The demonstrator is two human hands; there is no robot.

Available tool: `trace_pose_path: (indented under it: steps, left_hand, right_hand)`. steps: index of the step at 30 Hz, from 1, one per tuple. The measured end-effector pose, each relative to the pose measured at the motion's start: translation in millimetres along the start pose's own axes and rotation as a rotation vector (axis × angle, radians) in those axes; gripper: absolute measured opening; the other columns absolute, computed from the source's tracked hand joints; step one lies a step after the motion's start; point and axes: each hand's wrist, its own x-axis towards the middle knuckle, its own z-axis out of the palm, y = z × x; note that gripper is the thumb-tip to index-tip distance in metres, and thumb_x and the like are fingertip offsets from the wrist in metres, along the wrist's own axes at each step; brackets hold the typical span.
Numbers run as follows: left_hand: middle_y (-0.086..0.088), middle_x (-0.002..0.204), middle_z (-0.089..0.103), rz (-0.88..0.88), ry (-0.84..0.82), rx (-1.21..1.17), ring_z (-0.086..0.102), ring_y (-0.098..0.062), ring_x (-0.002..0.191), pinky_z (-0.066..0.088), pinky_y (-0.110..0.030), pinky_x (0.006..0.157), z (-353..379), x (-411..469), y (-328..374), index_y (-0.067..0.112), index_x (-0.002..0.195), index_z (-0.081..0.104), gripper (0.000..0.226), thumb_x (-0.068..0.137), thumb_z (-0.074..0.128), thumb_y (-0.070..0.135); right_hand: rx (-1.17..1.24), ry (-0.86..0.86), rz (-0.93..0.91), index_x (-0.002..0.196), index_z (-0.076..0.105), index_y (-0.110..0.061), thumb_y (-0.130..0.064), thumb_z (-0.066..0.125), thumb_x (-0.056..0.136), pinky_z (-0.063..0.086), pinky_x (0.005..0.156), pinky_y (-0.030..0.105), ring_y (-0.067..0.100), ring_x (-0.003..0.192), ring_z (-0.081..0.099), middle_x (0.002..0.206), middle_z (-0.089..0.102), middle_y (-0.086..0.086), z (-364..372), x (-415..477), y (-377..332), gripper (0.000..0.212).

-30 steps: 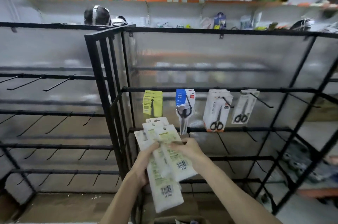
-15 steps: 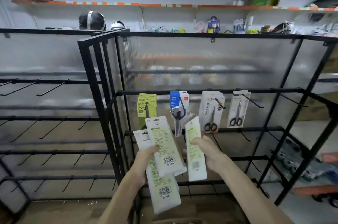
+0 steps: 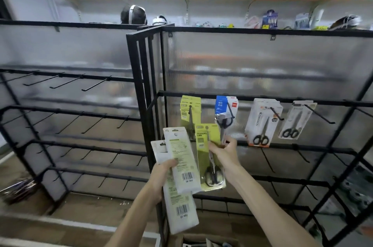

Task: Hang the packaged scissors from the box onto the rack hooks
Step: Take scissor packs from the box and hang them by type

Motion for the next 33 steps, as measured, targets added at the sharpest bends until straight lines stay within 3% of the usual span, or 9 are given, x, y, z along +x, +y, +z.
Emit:
trace_pose_path:
  steps: [4, 6, 9, 12, 16, 21, 24, 28, 33]
  left_hand:
    - [-0.019, 0.104, 0.077, 0.012, 0.101, -0.025, 0.075, -0.038, 0.092, 0.061, -0.049, 0.076, -19.9, 2.9, -2.6, 0.002, 0.119, 0.064, 0.025, 0.096, 0.055, 0.004]
    - [-0.020, 0.102, 0.077, 0.023, 0.122, -0.023, 0.075, -0.039, 0.091, 0.061, -0.048, 0.075, -27.3, 4.9, -3.5, 0.001, 0.118, 0.064, 0.024, 0.096, 0.055, 0.004]
    - [-0.020, 0.102, 0.077, 0.023, 0.152, -0.023, 0.075, -0.039, 0.091, 0.060, -0.051, 0.081, -33.9, 8.6, -4.0, 0.001, 0.117, 0.065, 0.024, 0.096, 0.055, 0.005]
    - [-0.018, 0.098, 0.078, 0.010, 0.176, -0.036, 0.076, -0.036, 0.087, 0.062, -0.046, 0.073, -36.5, 13.6, -5.7, 0.002, 0.113, 0.066, 0.020, 0.097, 0.055, 0.005]
    - [-0.017, 0.101, 0.078, -0.010, 0.150, -0.020, 0.076, -0.036, 0.090, 0.062, -0.044, 0.072, -36.5, 19.3, -4.5, 0.005, 0.115, 0.066, 0.022, 0.096, 0.055, 0.005]
    - [-0.017, 0.105, 0.077, -0.031, 0.107, -0.009, 0.076, -0.035, 0.094, 0.060, -0.048, 0.081, -33.1, 31.7, -1.7, 0.007, 0.119, 0.066, 0.026, 0.096, 0.054, 0.006]
    - [-0.016, 0.103, 0.078, -0.056, 0.108, -0.016, 0.076, -0.035, 0.093, 0.060, -0.047, 0.083, -31.5, 41.5, 0.3, 0.006, 0.118, 0.067, 0.025, 0.096, 0.056, 0.006]
    - [-0.015, 0.105, 0.078, -0.062, 0.102, -0.021, 0.076, -0.034, 0.094, 0.061, -0.046, 0.081, -28.5, 50.2, 6.0, 0.006, 0.122, 0.066, 0.028, 0.095, 0.057, 0.006]
    - [-0.014, 0.104, 0.078, -0.055, 0.079, -0.014, 0.077, -0.031, 0.092, 0.061, -0.037, 0.068, -21.9, 52.9, 11.3, 0.007, 0.123, 0.067, 0.028, 0.095, 0.059, 0.007]
  right_hand:
    - [-0.217, -0.030, -0.137, 0.113, 0.063, -0.011, -0.018, 0.065, 0.096, 0.047, 0.094, 0.036, 0.018, 0.106, 0.061, 0.110, 0.067, -0.002, 22.8, 17.7, -17.1, 0.018]
    - [-0.217, -0.015, -0.181, 0.109, 0.065, -0.012, -0.017, 0.062, 0.097, 0.047, 0.087, 0.033, 0.017, 0.102, 0.062, 0.105, 0.068, -0.002, 34.6, 24.0, -24.7, 0.013]
    - [-0.221, 0.028, -0.193, 0.112, 0.065, -0.007, -0.015, 0.064, 0.097, 0.050, 0.091, 0.037, 0.024, 0.102, 0.063, 0.107, 0.068, 0.006, 48.3, 35.1, -31.2, 0.017]
    - [-0.246, 0.052, -0.165, 0.108, 0.063, 0.004, -0.012, 0.063, 0.096, 0.048, 0.094, 0.042, 0.033, 0.104, 0.061, 0.107, 0.066, 0.018, 56.3, 47.3, -28.3, 0.020]
    - [-0.241, 0.049, -0.140, 0.102, 0.062, 0.000, -0.013, 0.061, 0.098, 0.042, 0.074, 0.031, 0.021, 0.086, 0.055, 0.088, 0.059, 0.006, 61.0, 64.6, -24.0, 0.014]
    - [-0.327, 0.101, -0.128, 0.107, 0.063, -0.009, -0.022, 0.061, 0.097, 0.044, 0.075, 0.032, 0.020, 0.087, 0.059, 0.096, 0.065, 0.004, 70.9, 96.4, -26.0, 0.016]
    - [-0.376, 0.133, -0.105, 0.103, 0.061, -0.014, -0.025, 0.057, 0.098, 0.043, 0.067, 0.031, 0.015, 0.073, 0.055, 0.089, 0.062, 0.002, 78.6, 117.8, -29.6, 0.012]
    - [-0.370, 0.162, -0.079, 0.098, 0.063, -0.016, -0.029, 0.056, 0.097, 0.048, 0.080, 0.040, 0.016, 0.072, 0.055, 0.080, 0.061, -0.002, 85.2, 138.9, -31.0, 0.015]
    - [-0.371, 0.161, -0.120, 0.096, 0.067, -0.011, -0.025, 0.057, 0.099, 0.044, 0.077, 0.034, 0.022, 0.086, 0.059, 0.091, 0.066, 0.004, 90.6, 153.8, -28.0, 0.018]
